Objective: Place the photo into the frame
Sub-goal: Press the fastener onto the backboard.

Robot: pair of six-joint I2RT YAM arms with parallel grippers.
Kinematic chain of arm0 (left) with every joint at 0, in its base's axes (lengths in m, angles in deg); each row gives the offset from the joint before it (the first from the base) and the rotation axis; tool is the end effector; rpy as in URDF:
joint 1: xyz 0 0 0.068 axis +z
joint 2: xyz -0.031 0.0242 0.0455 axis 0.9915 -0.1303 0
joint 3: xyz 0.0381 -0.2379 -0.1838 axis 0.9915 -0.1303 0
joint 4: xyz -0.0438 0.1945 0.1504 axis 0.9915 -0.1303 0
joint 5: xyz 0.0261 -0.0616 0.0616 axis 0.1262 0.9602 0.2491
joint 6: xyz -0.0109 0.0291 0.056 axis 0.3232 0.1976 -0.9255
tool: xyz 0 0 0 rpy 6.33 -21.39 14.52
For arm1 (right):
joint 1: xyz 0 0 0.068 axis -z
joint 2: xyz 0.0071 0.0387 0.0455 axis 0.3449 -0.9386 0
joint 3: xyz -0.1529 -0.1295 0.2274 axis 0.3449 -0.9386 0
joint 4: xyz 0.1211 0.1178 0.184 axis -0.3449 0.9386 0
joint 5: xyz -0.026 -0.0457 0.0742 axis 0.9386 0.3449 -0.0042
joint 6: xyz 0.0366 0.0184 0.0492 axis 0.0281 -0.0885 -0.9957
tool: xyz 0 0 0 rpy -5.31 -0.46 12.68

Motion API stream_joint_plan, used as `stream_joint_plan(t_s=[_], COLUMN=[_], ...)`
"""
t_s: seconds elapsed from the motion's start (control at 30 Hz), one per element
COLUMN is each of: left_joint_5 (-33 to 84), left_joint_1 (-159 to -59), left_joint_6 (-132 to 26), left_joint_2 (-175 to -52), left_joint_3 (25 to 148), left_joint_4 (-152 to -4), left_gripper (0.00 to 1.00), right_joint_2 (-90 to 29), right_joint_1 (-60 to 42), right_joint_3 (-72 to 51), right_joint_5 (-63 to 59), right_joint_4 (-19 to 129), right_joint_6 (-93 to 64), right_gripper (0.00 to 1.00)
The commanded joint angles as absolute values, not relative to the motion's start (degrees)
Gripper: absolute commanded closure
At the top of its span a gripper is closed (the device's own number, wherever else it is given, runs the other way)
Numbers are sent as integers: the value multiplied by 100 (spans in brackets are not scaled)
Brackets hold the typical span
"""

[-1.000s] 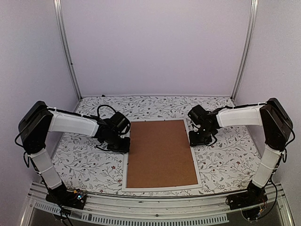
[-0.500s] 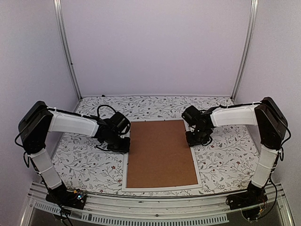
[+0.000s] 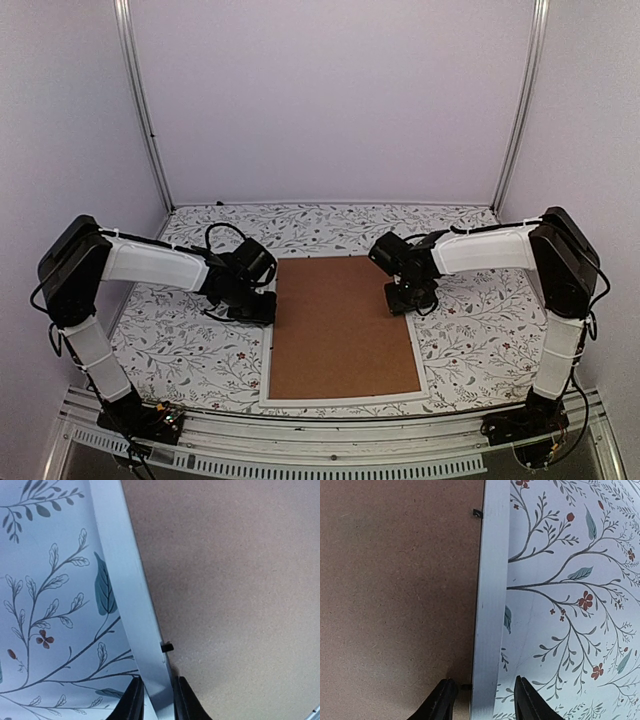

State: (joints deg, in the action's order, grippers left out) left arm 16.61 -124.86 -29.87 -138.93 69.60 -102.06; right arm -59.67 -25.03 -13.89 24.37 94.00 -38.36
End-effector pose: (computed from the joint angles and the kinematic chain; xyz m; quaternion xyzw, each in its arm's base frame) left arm 0.2430 -0.2209 0.1680 0.0641 0.9778 -0.1209 0.1590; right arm 0.2700 0.2490 0.1766 -0.1053 0.9751 -0.0650 0.1839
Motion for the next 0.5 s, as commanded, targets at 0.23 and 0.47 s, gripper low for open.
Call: stream_joint_plan(t_s=[0.23, 0.47], left_joint_5=[1594, 1561], left_joint_1=[-12585, -12585], left_joint_6=[-3035, -3016], left_joint_2=[-13958, -13956], left_joint_3=[6826, 6852], left_joint_4=[-10268, -10269], left_gripper=[78, 78], right_joint_2=[-4506, -3990], right_joint_1=[-2526, -2526], right_joint_3=[-2227, -2857], right_joint_5=[1711, 1554], right_joint_4=[9814, 9897], right_joint_6=[-3940, -4114], right_gripper=[54, 54])
